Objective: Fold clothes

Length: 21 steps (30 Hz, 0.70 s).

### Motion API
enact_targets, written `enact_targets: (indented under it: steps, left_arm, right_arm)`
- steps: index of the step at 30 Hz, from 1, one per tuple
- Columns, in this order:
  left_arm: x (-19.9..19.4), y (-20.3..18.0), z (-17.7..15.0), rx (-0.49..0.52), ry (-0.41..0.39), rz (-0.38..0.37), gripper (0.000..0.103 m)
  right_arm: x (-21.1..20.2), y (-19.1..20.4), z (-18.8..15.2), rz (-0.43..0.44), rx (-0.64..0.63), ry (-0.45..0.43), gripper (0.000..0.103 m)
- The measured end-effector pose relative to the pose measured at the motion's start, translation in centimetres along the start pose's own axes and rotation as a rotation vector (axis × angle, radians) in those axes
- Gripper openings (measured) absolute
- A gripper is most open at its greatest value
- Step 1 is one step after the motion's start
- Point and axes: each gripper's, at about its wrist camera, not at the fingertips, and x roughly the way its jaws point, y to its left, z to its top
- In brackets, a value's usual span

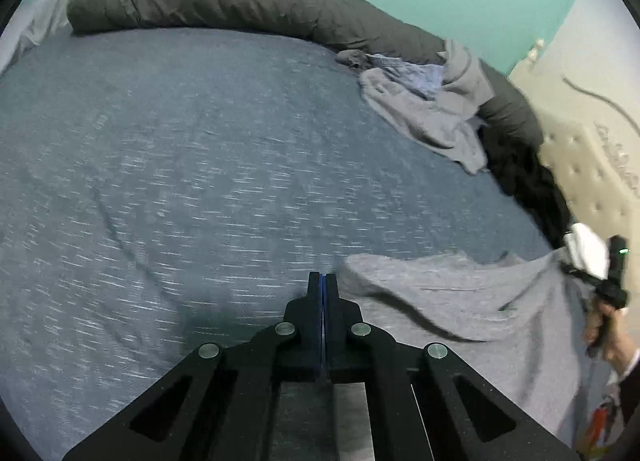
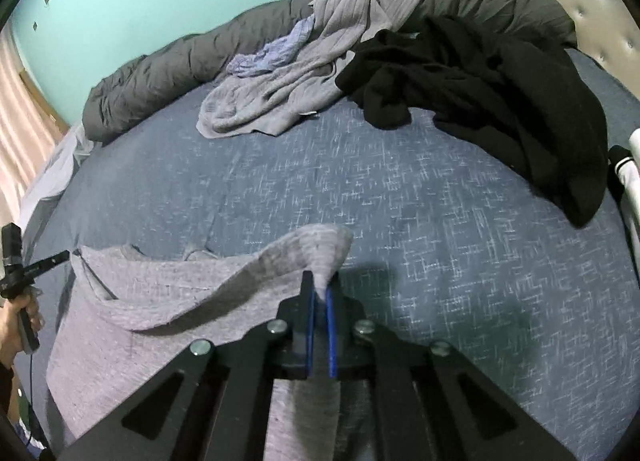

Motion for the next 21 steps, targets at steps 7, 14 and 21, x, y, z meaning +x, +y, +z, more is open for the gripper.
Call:
enact_targets:
  steps: [7,14,21]
  left_arm:
    - [2.6,-0.8,-0.9,0.041,0.078,0.011,0.019]
    - [4.6,-0.6,-0.3,0.013,0.056,0.006,0.045]
    - [4.8,-1.7,-0.1,0.061,0.043,-0.019,0.006]
  right_arm:
    - [1.8,-0.3,-1.0,0.008,0.031,0.053,0.005]
    - [2.7,-0.9,-1.2,0.045,0.063,0.065,0.008]
    - [3.4,-1.3,-1.0,0.046,0.087,0.062,0.011]
